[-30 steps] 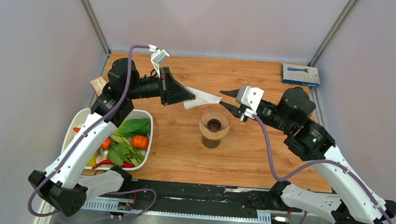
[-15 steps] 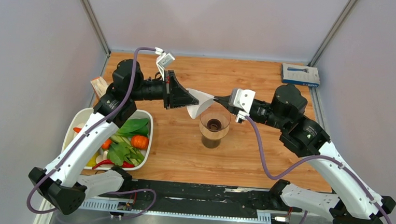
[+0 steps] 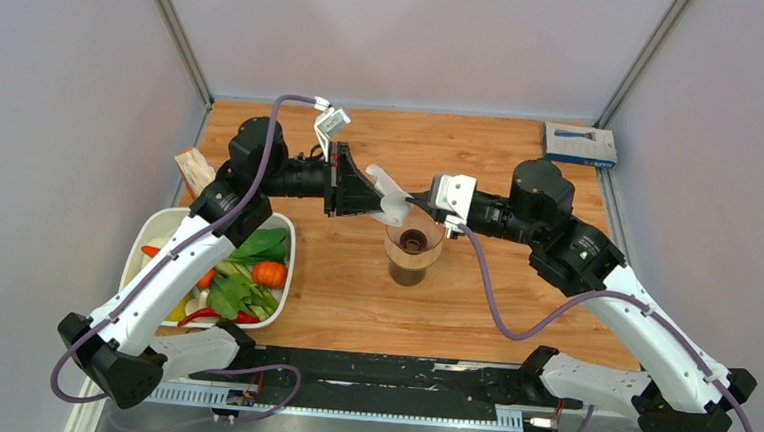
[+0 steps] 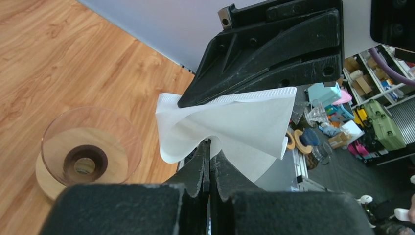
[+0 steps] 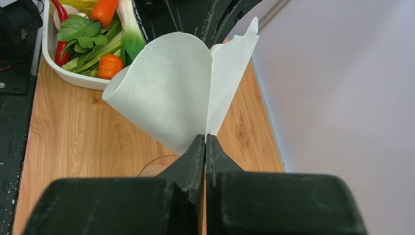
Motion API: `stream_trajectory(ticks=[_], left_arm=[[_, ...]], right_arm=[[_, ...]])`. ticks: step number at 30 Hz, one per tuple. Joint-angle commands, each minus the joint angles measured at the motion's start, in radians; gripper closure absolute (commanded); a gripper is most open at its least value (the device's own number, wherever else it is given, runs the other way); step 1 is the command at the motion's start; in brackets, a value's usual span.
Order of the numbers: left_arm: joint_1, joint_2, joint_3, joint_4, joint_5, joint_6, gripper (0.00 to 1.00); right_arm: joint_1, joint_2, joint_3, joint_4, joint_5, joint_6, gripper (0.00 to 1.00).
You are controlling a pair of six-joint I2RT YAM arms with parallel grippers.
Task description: Place the coffee filter in the dripper
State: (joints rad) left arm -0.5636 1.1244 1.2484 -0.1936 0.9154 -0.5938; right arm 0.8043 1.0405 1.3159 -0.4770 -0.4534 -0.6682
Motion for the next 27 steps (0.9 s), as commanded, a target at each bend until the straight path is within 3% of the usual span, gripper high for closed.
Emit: stream_trajectory(ticks=[1, 6, 11, 16, 27], left_arm=[[-0.02, 0.005, 0.031, 0.04, 0.015, 0.009, 0.99], [-0.025, 0.006, 0.044, -0.002, 0.015, 0.05, 0.89], [0.016, -0.015, 0.032, -0.053, 0.053, 0.088, 0.61], [0.147, -0.078, -0.079, 0.055, 0.073, -0.036, 0.39], [0.133, -0.082, -0.119, 0.177, -0.024, -0.149, 0.32]], right_arm=[[0.008, 0.001, 0.033, -0.012, -0.054, -0.019, 1.0], [0.007, -0.005, 0.037, -0.021, -0.078, 0.008, 1.0], [-0.003, -0.03, 0.03, -0.02, -0.036, 0.061, 1.0], [-0.005, -0.096, -0.019, -0.004, 0.02, 0.057, 1.0], [-0.004, -0.118, -0.077, 0.147, 0.018, 0.099, 1.0]])
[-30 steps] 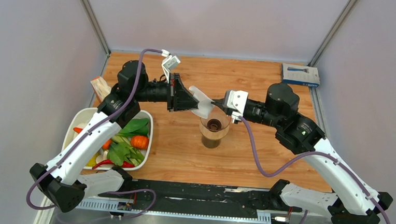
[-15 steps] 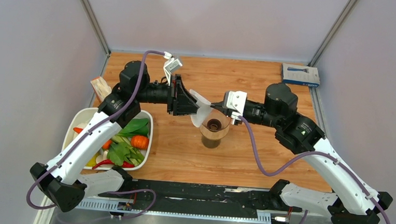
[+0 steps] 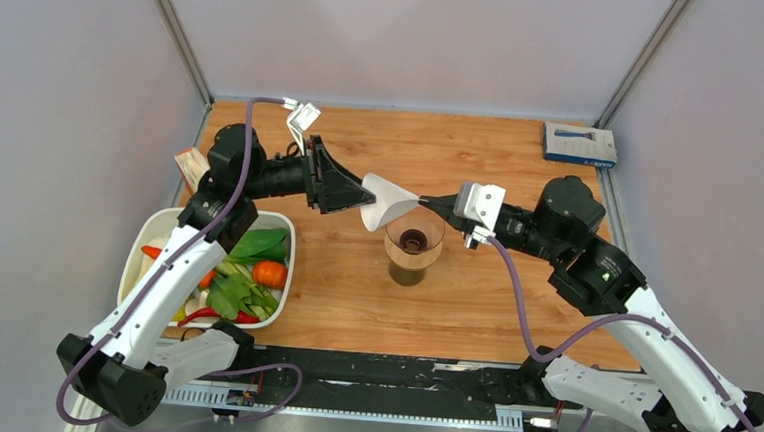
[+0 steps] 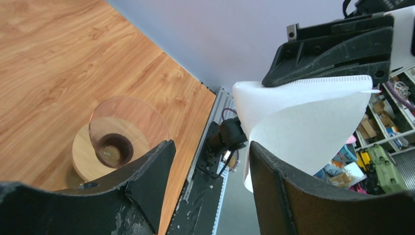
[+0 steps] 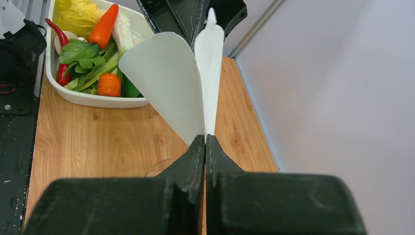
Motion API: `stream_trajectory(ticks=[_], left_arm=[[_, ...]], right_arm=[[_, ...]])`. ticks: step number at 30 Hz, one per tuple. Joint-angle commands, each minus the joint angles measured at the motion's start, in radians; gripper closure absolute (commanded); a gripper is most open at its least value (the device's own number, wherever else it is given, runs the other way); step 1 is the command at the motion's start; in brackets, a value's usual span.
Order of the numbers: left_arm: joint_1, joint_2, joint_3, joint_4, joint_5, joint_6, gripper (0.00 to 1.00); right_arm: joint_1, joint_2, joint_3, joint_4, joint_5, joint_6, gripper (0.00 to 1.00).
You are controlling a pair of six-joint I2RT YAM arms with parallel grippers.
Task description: Place the coffee filter in the dripper
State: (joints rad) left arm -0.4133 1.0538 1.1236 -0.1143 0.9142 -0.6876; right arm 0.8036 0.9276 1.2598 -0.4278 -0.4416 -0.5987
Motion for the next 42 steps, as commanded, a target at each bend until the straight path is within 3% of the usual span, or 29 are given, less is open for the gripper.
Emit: stream_trajectory(ticks=[1, 2, 4, 5, 6, 7, 9, 10, 12, 14, 22, 28, 34, 42], left_arm=[[-0.023, -0.012, -0.001, 0.135, -0.027, -0.081, 0.32], [-0.037, -0.013, -0.008, 0.153, -0.031, -0.095, 0.32], [-0.061, -0.014, -0.012, 0.198, -0.044, -0.123, 0.44], [-0.067, -0.013, -0.011, 0.214, -0.057, -0.131, 0.61], [-0.073, -0.011, -0.004, 0.203, -0.08, -0.123, 0.7], [-0.074, -0.01, 0.004, 0.184, -0.099, -0.109, 0.89], [-0.075, -0.008, 0.053, 0.058, -0.195, -0.01, 0.99], [-0.075, -0.007, 0.092, -0.033, -0.293, 0.075, 1.0], [-0.074, 0.0, 0.144, -0.128, -0.438, 0.196, 1.0], [-0.079, 0.019, 0.194, -0.187, -0.541, 0.299, 1.0], [-0.25, 0.087, 0.319, -0.237, -0.895, 0.614, 1.0], [-0.344, 0.127, 0.387, -0.246, -1.054, 0.712, 1.0], [-0.351, 0.132, 0.4, -0.252, -1.165, 0.578, 1.0], [-0.349, 0.069, 0.265, -0.079, -1.167, 0.328, 1.0]], right_arm=[[-0.003, -0.007, -0.032, 0.114, 0.005, 0.029, 1.0], [-0.003, -0.007, -0.04, 0.129, 0.006, 0.029, 1.0], [-0.003, -0.002, -0.052, 0.153, 0.01, 0.038, 1.0], [-0.004, 0.001, -0.053, 0.162, 0.013, 0.044, 1.0], [-0.003, 0.006, -0.05, 0.167, 0.025, 0.058, 0.98], [-0.003, 0.013, -0.04, 0.168, 0.055, 0.086, 0.88], [-0.004, 0.015, -0.019, 0.16, 0.153, 0.165, 0.56], [-0.003, 0.009, -0.014, 0.153, 0.2, 0.208, 0.39], [-0.006, -0.013, -0.002, 0.125, 0.261, 0.276, 0.14], [-0.007, -0.034, 0.015, 0.106, 0.299, 0.334, 0.01], [-0.078, 0.091, 0.235, 0.108, 0.324, 0.568, 0.0], [-0.078, 0.162, 0.264, 0.149, 0.345, 0.625, 0.0], [-0.078, 0.104, 0.173, 0.196, 0.523, 0.644, 0.0], [-0.081, 0.13, 0.161, 0.272, 0.406, 0.753, 0.04]])
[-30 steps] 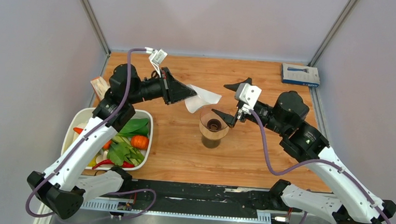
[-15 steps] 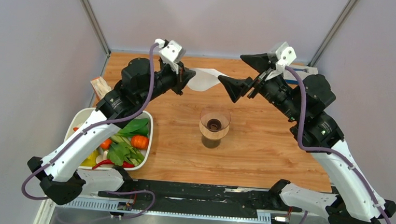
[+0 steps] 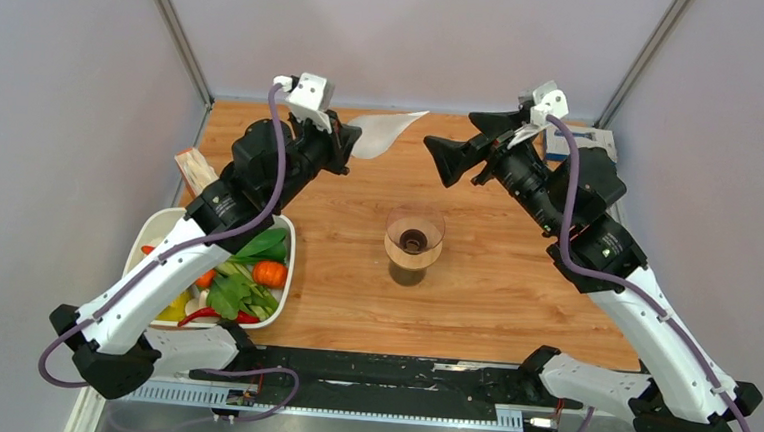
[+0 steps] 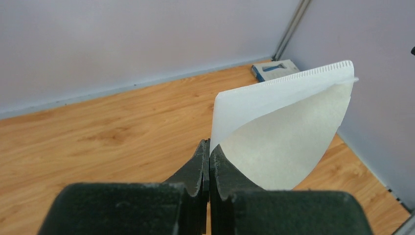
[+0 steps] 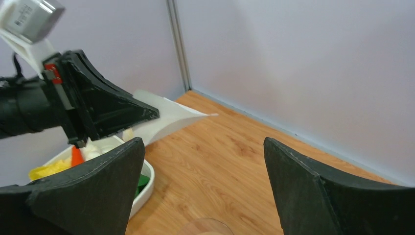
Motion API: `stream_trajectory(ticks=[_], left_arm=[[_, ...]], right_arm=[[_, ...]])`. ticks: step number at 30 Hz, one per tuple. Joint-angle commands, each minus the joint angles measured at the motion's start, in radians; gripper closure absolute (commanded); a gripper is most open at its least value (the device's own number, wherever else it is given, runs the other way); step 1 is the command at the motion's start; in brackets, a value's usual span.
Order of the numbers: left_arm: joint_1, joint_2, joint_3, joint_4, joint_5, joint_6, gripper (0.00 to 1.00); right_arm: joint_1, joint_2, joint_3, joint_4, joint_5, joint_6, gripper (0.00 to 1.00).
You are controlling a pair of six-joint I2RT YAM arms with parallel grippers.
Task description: Place the coffee filter in the dripper
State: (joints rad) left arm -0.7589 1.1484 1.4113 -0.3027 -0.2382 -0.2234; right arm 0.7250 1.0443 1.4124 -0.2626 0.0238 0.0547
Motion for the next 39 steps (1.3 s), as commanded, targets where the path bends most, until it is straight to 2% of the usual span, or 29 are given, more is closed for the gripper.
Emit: stream_trajectory(ticks=[1, 5, 12, 17, 22, 24, 26, 28, 30, 31, 33, 34, 35, 36, 39], left_arm=[[-0.003, -0.017, -0.015, 0.104, -0.023, -0.163, 1.0], [-0.003, 0.012, -0.005, 0.106, -0.036, -0.207, 1.0], [-0.003, 0.009, -0.025, 0.156, -0.018, -0.236, 1.0], [-0.01, 0.02, -0.031, 0.164, -0.026, -0.202, 1.0], [-0.036, 0.01, -0.055, 0.194, -0.027, -0.16, 1.0], [-0.058, 0.012, -0.06, 0.198, -0.039, -0.124, 1.0], [-0.074, 0.015, -0.065, 0.197, -0.053, -0.097, 1.0], [-0.082, 0.016, -0.069, 0.191, -0.064, -0.08, 0.99], [-0.083, 0.016, -0.075, 0.187, -0.071, -0.069, 0.96], [-0.083, 0.013, -0.081, 0.187, -0.074, -0.062, 0.96], [-0.084, 0.01, -0.089, 0.189, -0.079, -0.056, 0.98], [-0.084, 0.011, -0.09, 0.187, -0.082, -0.054, 0.99], [-0.084, 0.011, -0.09, 0.185, -0.088, -0.044, 1.0], [-0.084, 0.009, -0.092, 0.186, -0.092, -0.035, 1.0], [-0.085, -0.005, -0.121, 0.223, -0.108, 0.016, 1.0]], right_arm=[[-0.003, 0.027, 0.005, 0.147, -0.078, 0.13, 0.04], [-0.001, 0.102, 0.028, 0.188, -0.101, 0.232, 0.05], [-0.001, 0.164, 0.029, 0.187, -0.051, 0.275, 0.12], [0.001, 0.21, 0.056, 0.192, -0.038, 0.296, 0.15], [0.0, 0.241, 0.066, 0.169, 0.092, 0.29, 0.36], [0.001, 0.25, 0.068, 0.166, 0.089, 0.3, 0.46], [0.0, 0.257, 0.068, 0.166, 0.078, 0.302, 0.63], [0.001, 0.254, 0.058, 0.166, 0.084, 0.301, 0.75], [0.0, 0.251, 0.052, 0.165, 0.085, 0.306, 0.81], [0.0, 0.25, 0.049, 0.164, 0.078, 0.313, 0.76], [0.0, 0.244, 0.047, 0.164, 0.053, 0.326, 0.48], [0.0, 0.239, 0.044, 0.164, 0.047, 0.33, 0.37], [0.001, 0.234, 0.045, 0.162, 0.051, 0.333, 0.31], [0.001, 0.228, 0.044, 0.158, 0.061, 0.333, 0.29], [-0.004, 0.217, 0.054, 0.138, 0.093, 0.337, 0.36]])
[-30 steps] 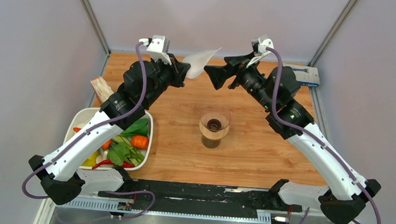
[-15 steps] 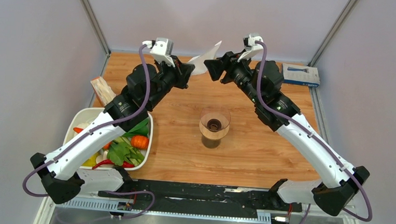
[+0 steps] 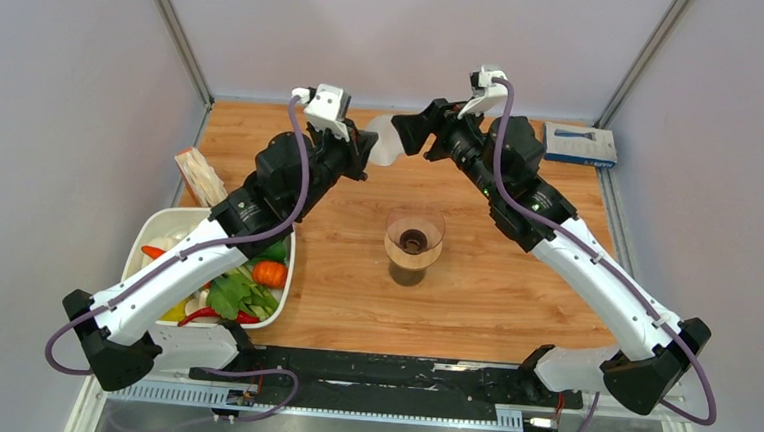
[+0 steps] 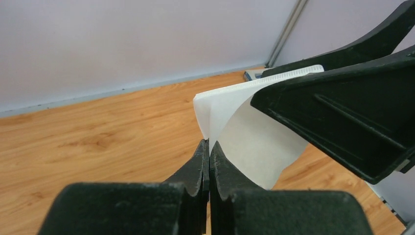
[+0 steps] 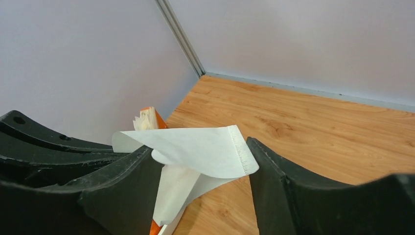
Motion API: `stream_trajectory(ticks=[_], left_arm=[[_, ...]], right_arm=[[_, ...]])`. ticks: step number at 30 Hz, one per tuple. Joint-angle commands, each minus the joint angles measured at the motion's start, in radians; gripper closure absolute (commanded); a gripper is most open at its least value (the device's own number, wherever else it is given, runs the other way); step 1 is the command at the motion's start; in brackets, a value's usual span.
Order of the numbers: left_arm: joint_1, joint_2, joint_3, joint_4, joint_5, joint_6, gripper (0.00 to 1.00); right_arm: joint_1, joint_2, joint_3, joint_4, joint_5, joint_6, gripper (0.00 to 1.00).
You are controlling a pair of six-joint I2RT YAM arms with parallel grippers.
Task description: Place the coffee filter in the dripper
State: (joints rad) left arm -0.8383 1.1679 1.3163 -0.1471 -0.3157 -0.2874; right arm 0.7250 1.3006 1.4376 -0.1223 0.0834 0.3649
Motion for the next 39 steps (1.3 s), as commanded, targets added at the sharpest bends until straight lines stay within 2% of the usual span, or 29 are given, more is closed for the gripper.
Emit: stream_trajectory(ticks=[1, 5, 9, 11, 13, 14, 15, 16, 17, 20, 21, 23, 25, 29, 33, 39], left_arm=[[-0.007, -0.032, -0.032, 0.079, -0.031, 0.089, 1.0], [-0.014, -0.032, -0.047, 0.116, -0.035, 0.118, 1.0], [-0.022, -0.026, -0.039, 0.125, -0.044, 0.126, 1.0], [-0.023, -0.027, -0.04, 0.125, -0.045, 0.131, 1.0], [-0.024, -0.029, -0.042, 0.123, -0.043, 0.136, 0.98], [-0.024, -0.032, -0.042, 0.12, -0.035, 0.138, 0.96], [-0.024, -0.034, -0.045, 0.114, -0.031, 0.14, 0.9], [-0.024, -0.038, -0.047, 0.11, -0.024, 0.141, 0.85], [-0.024, -0.042, -0.052, 0.102, -0.021, 0.148, 0.75], [-0.024, -0.057, -0.064, 0.094, -0.003, 0.168, 0.59], [-0.024, -0.06, -0.064, 0.087, 0.015, 0.18, 0.5], [-0.024, -0.073, -0.061, 0.067, 0.071, 0.198, 0.4], [-0.024, -0.101, -0.065, 0.043, 0.15, 0.215, 0.34], [-0.024, -0.132, -0.048, -0.027, 0.265, 0.276, 0.33], [-0.025, -0.079, 0.035, -0.132, 0.356, 0.358, 0.31], [-0.025, 0.006, 0.149, -0.239, 0.356, 0.425, 0.29]], right_arm=[[-0.005, -0.04, 0.031, -0.009, 0.042, 0.033, 0.38], [-0.006, -0.022, 0.04, -0.047, 0.03, 0.086, 0.43], [-0.006, -0.005, 0.031, -0.053, -0.001, 0.116, 0.59], [-0.006, -0.002, 0.028, -0.053, -0.001, 0.109, 0.69], [-0.006, -0.005, 0.024, -0.053, 0.006, 0.087, 0.87], [-0.006, -0.008, 0.02, -0.053, 0.008, 0.071, 0.96], [-0.006, -0.011, 0.016, -0.053, 0.007, 0.056, 1.0], [-0.006, -0.014, 0.01, -0.051, 0.002, 0.041, 1.0], [-0.006, -0.02, 0.004, -0.048, -0.005, 0.026, 1.0], [-0.006, -0.038, -0.02, -0.034, -0.038, -0.02, 1.0], [-0.005, -0.045, -0.034, -0.021, -0.06, -0.046, 1.0], [-0.006, -0.068, -0.064, 0.008, -0.114, -0.088, 1.0], [-0.006, -0.089, -0.082, 0.016, -0.124, -0.131, 1.0], [-0.006, -0.124, -0.092, 0.015, -0.132, -0.179, 1.0], [-0.004, -0.132, -0.105, 0.011, -0.17, -0.21, 1.0], [-0.004, -0.128, -0.101, -0.016, -0.166, -0.236, 1.0]])
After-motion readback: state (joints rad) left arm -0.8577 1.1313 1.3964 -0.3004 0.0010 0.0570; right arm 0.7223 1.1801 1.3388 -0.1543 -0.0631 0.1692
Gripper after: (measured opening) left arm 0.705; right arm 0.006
